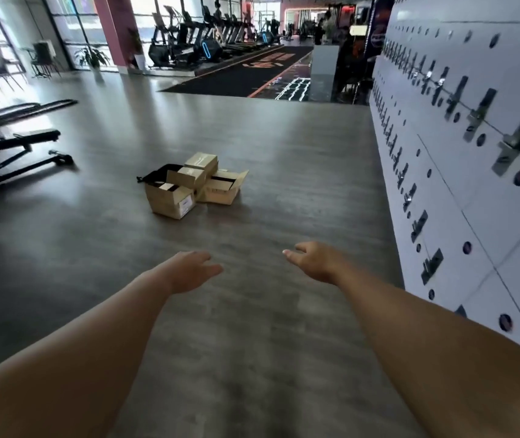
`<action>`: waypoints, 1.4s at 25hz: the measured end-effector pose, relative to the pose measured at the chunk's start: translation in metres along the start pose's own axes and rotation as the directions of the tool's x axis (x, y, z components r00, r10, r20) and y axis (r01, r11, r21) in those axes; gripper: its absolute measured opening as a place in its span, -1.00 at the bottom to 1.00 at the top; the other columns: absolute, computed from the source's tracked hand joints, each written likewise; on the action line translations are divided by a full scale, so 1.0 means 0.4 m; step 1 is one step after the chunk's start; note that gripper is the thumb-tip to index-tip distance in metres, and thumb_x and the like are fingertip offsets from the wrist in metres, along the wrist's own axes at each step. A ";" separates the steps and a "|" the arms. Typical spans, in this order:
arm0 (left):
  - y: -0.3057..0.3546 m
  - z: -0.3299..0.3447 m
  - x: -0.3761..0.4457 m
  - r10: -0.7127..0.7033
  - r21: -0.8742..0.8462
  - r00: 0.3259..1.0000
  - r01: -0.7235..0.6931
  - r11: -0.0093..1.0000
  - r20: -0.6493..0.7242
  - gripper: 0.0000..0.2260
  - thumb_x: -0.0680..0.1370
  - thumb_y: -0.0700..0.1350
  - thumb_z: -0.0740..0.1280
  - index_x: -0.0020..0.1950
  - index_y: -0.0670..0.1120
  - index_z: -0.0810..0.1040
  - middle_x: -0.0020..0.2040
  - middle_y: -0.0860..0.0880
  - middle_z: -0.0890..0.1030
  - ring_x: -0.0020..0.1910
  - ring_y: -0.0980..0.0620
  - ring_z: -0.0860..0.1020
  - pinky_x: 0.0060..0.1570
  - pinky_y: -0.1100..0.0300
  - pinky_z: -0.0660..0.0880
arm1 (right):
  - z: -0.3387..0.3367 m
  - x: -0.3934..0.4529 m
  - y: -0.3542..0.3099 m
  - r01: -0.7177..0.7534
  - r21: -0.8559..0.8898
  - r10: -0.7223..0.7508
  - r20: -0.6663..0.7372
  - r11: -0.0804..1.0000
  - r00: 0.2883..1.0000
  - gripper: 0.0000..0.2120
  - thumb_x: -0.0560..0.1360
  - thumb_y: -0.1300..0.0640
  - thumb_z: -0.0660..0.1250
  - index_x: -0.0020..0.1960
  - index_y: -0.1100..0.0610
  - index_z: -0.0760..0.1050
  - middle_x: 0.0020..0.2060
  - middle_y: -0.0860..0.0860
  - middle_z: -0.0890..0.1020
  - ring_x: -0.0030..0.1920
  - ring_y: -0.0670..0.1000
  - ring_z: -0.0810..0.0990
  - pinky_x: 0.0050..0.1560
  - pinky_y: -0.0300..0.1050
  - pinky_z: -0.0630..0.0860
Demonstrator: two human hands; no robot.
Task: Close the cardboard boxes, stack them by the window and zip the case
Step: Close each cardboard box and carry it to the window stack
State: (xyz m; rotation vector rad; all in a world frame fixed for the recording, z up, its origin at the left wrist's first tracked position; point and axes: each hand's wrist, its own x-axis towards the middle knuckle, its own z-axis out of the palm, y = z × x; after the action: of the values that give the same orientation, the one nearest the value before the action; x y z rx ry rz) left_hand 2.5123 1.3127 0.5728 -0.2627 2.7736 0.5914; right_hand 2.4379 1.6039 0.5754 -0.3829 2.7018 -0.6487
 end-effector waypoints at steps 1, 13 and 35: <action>0.014 -0.024 0.069 -0.002 -0.003 1.000 0.002 1.000 -0.001 -0.41 0.57 0.26 0.23 0.48 -0.07 0.41 0.48 -0.09 0.41 0.46 -0.08 0.35 0.38 0.07 0.27 | -0.029 0.078 -0.002 0.009 0.011 -0.009 -0.007 1.000 1.000 -0.27 0.58 -0.34 0.18 0.55 0.14 0.32 0.53 0.09 0.36 0.50 0.13 0.35 0.44 -0.03 0.29; 0.060 -0.314 0.987 -0.006 -0.106 1.000 0.006 0.994 -0.001 -0.43 0.59 0.23 0.22 0.48 -0.11 0.38 0.45 -0.16 0.42 0.42 -0.17 0.38 0.38 0.00 0.30 | -0.285 0.969 0.024 -0.034 -0.047 0.035 0.021 0.998 0.999 -0.24 0.54 -0.40 0.16 0.56 0.08 0.31 0.53 0.07 0.36 0.50 0.12 0.35 0.45 -0.02 0.28; 0.364 -0.729 2.468 -0.161 -0.066 0.986 0.157 0.985 -0.046 -0.47 0.44 0.34 0.16 0.25 0.05 0.51 0.24 -0.08 0.57 0.18 -0.11 0.50 0.19 -0.05 0.45 | -0.869 2.541 0.174 0.122 -0.040 -0.116 0.120 0.992 0.986 -0.28 0.57 -0.34 0.19 0.57 0.08 0.28 0.54 0.06 0.34 0.52 0.12 0.32 0.49 -0.03 0.26</action>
State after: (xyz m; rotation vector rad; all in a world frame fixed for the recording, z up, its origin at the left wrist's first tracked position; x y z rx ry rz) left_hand 1.4781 1.2062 0.5659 -0.5147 2.7521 0.6395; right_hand 1.3709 1.4613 0.5729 -0.5800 2.6012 -0.5764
